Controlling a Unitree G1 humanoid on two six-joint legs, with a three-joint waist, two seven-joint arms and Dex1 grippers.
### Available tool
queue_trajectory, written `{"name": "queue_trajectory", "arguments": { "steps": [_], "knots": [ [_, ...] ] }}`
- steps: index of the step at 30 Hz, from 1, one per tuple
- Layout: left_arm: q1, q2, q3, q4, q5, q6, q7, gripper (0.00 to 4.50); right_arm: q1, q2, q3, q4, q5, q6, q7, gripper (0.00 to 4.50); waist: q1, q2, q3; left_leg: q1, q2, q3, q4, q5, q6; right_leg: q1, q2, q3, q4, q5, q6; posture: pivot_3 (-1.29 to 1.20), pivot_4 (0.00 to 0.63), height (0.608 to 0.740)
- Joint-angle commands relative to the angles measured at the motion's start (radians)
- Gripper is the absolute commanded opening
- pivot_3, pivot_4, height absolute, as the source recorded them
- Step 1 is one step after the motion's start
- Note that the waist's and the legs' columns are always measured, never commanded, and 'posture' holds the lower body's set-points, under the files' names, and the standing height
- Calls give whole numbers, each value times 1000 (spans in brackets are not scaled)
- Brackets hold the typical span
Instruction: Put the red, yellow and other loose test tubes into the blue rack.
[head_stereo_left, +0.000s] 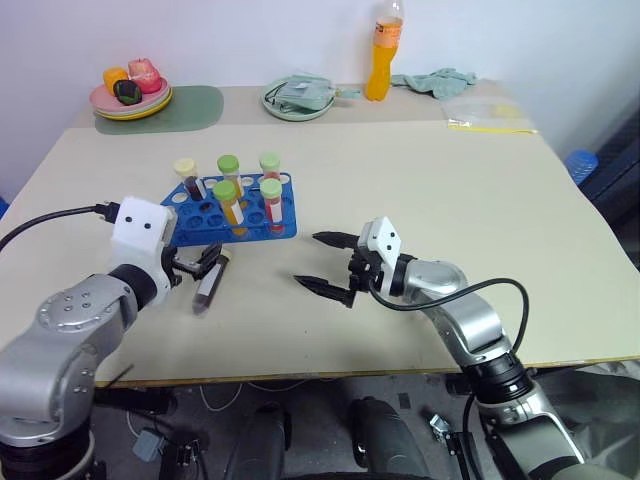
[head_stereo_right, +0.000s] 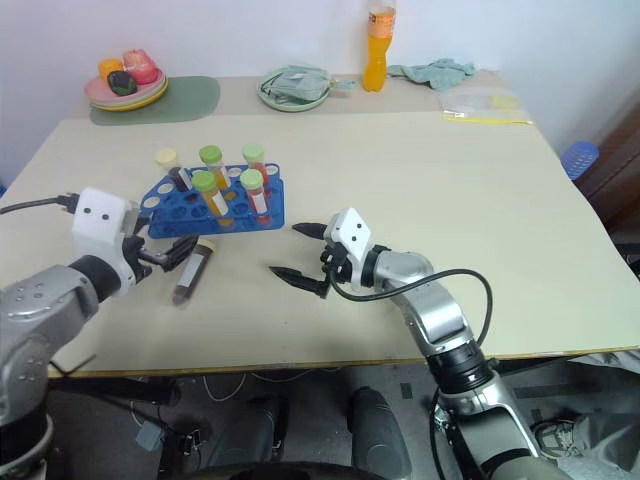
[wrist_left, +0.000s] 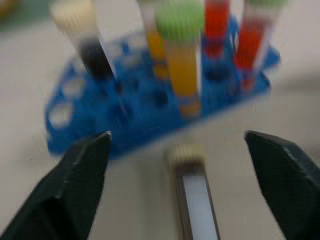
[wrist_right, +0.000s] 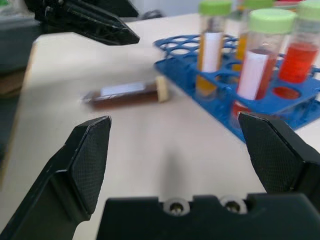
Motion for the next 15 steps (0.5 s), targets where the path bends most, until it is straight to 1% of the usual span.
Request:
{"name": "queue_trajectory", "arguments": {
  "steps": [1,3,5,8,13,15],
  "knots": [
    [-68,146,-46,91,-154,118,45,4429,-30,-50,37,-41,11,-36,123,4500,-3,1,0,0,0,0,-1,0,0,0,0,0,0,0,0,0,150,740],
    [-107,225,-90,213,-296,118,86,4429,-40,-54,47,-36,5,-51,145,4500,-6,1,0,2,0,0,-2,0,0,0,0,1,0,0,0,0,150,740],
    [-168,272,-157,333,-385,118,163,4429,-46,-49,50,-28,-2,-64,152,4500,-12,1,0,2,0,0,-2,0,0,0,0,1,0,0,-1,0,150,740],
    [-292,307,-277,542,-549,118,289,4429,-52,-40,59,-17,-14,-79,157,4500,-12,0,0,1,0,0,-2,0,0,0,-1,1,0,0,-1,0,150,740],
    [-501,330,-530,783,-781,118,480,4429,-35,-29,79,-27,-27,-86,150,4500,-13,0,0,0,-1,-1,-2,0,-1,-2,-2,1,0,0,0,0,150,740],
    [-553,340,-617,828,-859,118,555,3890,-33,-24,77,-29,-27,-80,143,4500,-15,0,0,-1,-1,-1,-2,0,-1,-3,-3,1,0,0,0,0,150,740]
  ]
}}
